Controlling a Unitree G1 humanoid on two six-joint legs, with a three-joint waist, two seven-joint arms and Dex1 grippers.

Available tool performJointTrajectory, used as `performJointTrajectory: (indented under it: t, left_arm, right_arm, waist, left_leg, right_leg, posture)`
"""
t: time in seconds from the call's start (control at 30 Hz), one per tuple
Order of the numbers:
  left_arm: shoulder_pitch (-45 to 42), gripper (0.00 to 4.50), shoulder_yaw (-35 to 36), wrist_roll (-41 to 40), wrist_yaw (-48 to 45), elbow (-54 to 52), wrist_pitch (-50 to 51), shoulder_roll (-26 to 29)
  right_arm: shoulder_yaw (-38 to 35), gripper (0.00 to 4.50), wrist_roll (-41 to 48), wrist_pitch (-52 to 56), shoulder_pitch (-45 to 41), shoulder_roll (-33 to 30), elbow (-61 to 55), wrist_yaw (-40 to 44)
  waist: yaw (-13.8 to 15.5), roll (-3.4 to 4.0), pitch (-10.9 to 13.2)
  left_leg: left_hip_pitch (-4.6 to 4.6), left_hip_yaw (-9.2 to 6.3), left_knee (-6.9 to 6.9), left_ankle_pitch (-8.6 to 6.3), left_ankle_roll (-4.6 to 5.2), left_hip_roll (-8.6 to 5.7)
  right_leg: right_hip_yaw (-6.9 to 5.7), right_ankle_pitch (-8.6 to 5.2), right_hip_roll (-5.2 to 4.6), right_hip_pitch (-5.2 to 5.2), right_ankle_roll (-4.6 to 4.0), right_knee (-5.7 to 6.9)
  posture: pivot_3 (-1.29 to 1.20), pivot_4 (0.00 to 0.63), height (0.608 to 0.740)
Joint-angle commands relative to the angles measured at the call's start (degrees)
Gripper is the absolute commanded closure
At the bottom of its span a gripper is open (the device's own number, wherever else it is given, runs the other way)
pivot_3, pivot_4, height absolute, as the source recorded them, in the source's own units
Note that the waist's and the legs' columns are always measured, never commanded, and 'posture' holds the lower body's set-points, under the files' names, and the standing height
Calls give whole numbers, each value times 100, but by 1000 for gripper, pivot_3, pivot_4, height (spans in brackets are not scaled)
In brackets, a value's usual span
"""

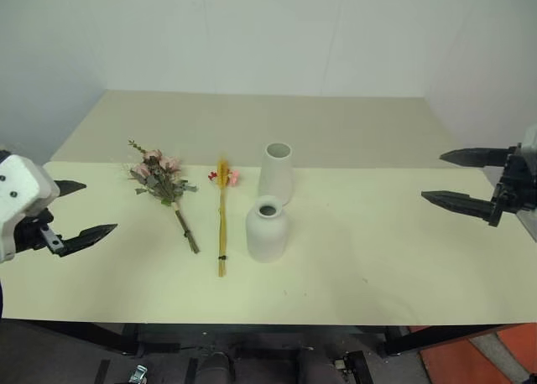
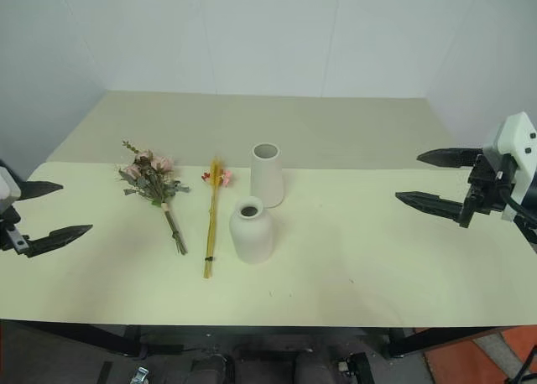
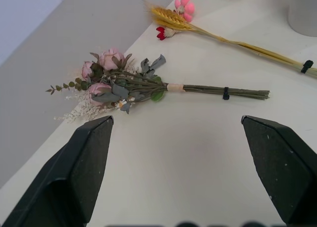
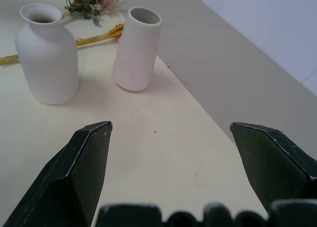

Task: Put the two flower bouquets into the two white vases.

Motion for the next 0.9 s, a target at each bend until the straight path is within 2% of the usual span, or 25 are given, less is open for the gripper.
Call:
performJointTrajectory:
  t: [0.03,0.2,0.37,0.43,0.47,0.53,0.67,0.73,0.9]
  left_arm:
    - [56,0,273,170,146,-245,332,135]
    - [-178,0,389,60,253,-303,922,234]
    - [-633,0,278,-320,503,-352,1392,65]
    - [-1173,0,11,-454,1184,-392,1789,-220]
    - [-1674,0,-111,-769,1448,-203,2317,-419]
    - [-2493,0,-563,-893,2118,-63,3268,-741]
    - [-3943,0,-1486,-582,3430,169,4937,-1656]
    - [-4309,0,-1741,-552,3842,396,5291,-2004]
    - [-4410,0,-2274,-565,4916,740,5331,-2699]
  right_arm:
    - [-33,27,-52,-253,-135,-47,68,82]
    - [51,27,-101,-351,-253,-56,216,139]
    - [81,27,-97,-394,-338,-114,317,241]
    - [72,27,-78,-368,-307,-123,274,249]
    - [57,27,-66,-349,-272,-119,236,247]
    - [40,27,-41,-314,-242,-114,193,242]
    - [145,27,46,-201,-386,-95,70,213]
    - [246,27,73,-140,-525,-122,-6,236]
    - [496,27,81,-7,-1020,-153,-71,337]
  waist:
    - [0,0,0]
    - [-2,0,0]
    - [-1,0,0]
    - [8,0,0]
    - [24,0,0]
    - [42,-1,0]
    - [25,-4,-2]
    - [17,-5,-2]
    - [-99,-5,-2]
  left_leg:
    - [0,0,0,0,0,0]
    - [2,-1,0,0,0,0]
    - [0,0,0,0,0,0]
    - [1,-1,0,0,0,0]
    - [3,-2,0,0,0,-1]
    - [5,-7,1,1,1,-3]
    - [6,-22,13,2,1,-12]
    - [-1,-26,15,2,1,-15]
    - [-4,-38,9,1,1,-16]
  right_leg:
    - [0,0,0,0,0,0]
    - [0,0,1,0,1,2]
    - [0,0,1,0,0,0]
    - [-1,0,1,0,0,2]
    - [-1,1,1,4,1,6]
    - [-4,2,4,10,5,11]
    - [-2,32,8,29,59,5]
    - [-2,34,9,26,63,3]
    - [-1,34,14,19,61,6]
  posture:
    - [0,150,740]
    - [0,150,740]
    - [0,150,740]
    - [0,150,740]
    - [0,150,740]
    - [0,150,740]
    - [0,150,740]
    - [0,150,740]
    - [0,150,740]
